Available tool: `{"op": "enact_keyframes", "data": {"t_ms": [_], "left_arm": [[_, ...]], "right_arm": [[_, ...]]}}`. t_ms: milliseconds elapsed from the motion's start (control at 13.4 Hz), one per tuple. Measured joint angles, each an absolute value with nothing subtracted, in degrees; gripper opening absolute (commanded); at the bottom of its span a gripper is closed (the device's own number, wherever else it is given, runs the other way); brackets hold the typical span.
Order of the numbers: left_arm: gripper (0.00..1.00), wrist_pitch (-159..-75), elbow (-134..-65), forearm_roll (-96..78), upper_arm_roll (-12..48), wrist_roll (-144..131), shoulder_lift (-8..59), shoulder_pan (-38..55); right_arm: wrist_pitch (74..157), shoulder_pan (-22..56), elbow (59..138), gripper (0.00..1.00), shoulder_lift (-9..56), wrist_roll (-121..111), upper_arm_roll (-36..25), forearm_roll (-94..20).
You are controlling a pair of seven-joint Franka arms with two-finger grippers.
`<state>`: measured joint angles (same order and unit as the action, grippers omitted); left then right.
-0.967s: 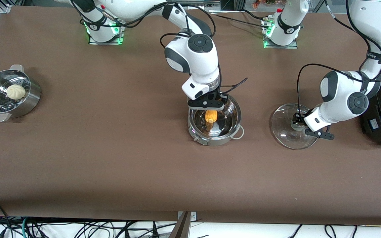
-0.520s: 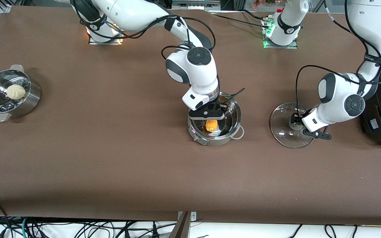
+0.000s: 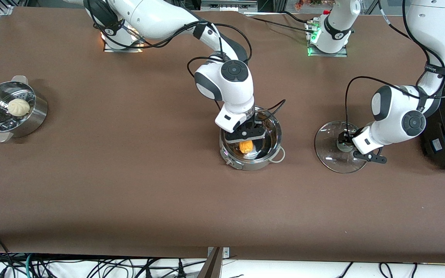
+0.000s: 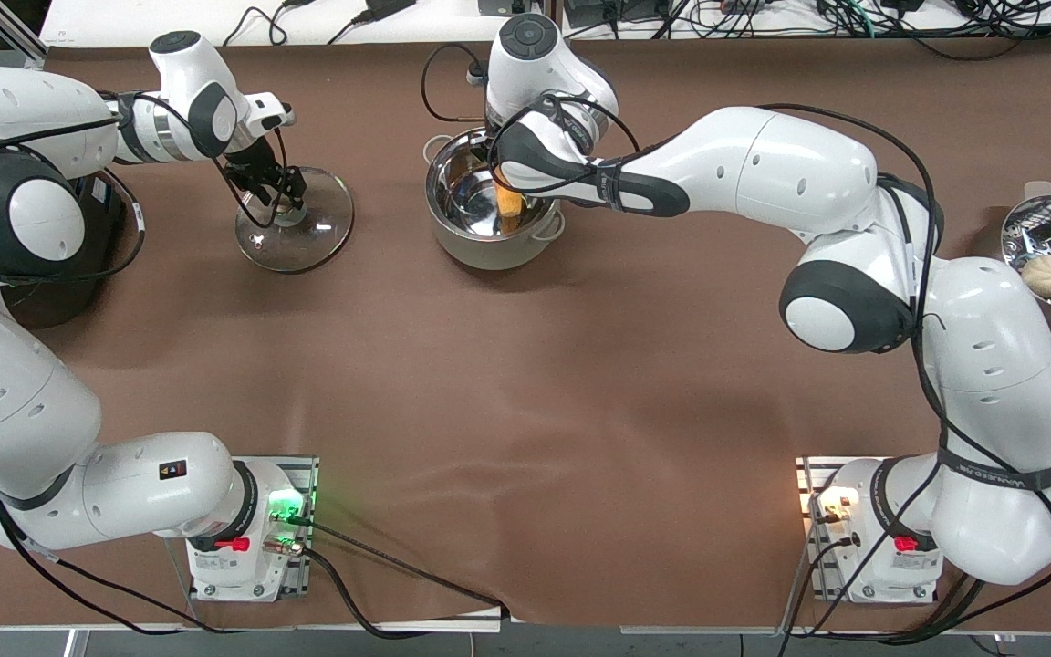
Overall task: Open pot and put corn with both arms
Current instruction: 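Lower the corn into the pot while the left gripper releases the lid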
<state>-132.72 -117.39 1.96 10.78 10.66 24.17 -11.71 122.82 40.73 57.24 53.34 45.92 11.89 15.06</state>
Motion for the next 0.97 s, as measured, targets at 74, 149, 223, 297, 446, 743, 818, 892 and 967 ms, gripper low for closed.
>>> {"op": "enact_keyframes", "data": {"t_ms": [74, 149, 223, 297, 446, 743, 818, 892, 967], "left_arm": [[1.00, -132.7, -117.4, 2.0, 10.8, 10.7, 23.9, -11.7], [1.00, -132.6, -117.3, 2.0, 10.8, 10.6, 23.4, -11.7], [1.00, -132.0, -117.2, 2.0, 10.8, 10.6, 22.5, -11.7], [1.00, -130.6, -116.9, 2.0, 10.7, 10.6, 21.4, -11.7], [1.00, -126.7, -116.1, 2.0, 10.4, 10.6, 18.1, -11.8], [0.94, -114.4, -111.1, 1.9, 8.8, 9.5, 11.0, -11.8], [0.94, -110.5, -108.8, 1.9, 8.0, 9.3, 9.9, -11.8], [0.94, -106.9, -106.1, 1.9, 7.4, 9.1, 9.1, -11.8], [0.94, -103.5, -103.0, 1.8, 7.1, 8.4, 8.6, -11.8]], "right_arm": [[122.7, 40.7, 57.2, 0.00, 53.3, 45.7, 11.9, 15.1], [122.6, 40.7, 57.2, 0.00, 53.4, 45.7, 11.8, 15.1], [122.5, 40.7, 57.2, 0.08, 53.4, 45.6, 11.7, 15.1], [122.5, 40.7, 57.2, 0.13, 53.4, 45.6, 11.7, 15.1], [122.4, 40.7, 57.2, 0.43, 53.4, 45.5, 11.6, 15.1], [122.3, 40.8, 57.2, 1.00, 53.5, 45.5, 11.5, 15.1], [122.3, 40.8, 57.2, 1.00, 53.6, 45.5, 11.5, 15.1], [122.3, 40.9, 57.2, 1.00, 53.6, 45.5, 11.5, 15.1], [122.2, 41.0, 57.2, 1.00, 53.6, 45.5, 11.5, 15.1]]}}
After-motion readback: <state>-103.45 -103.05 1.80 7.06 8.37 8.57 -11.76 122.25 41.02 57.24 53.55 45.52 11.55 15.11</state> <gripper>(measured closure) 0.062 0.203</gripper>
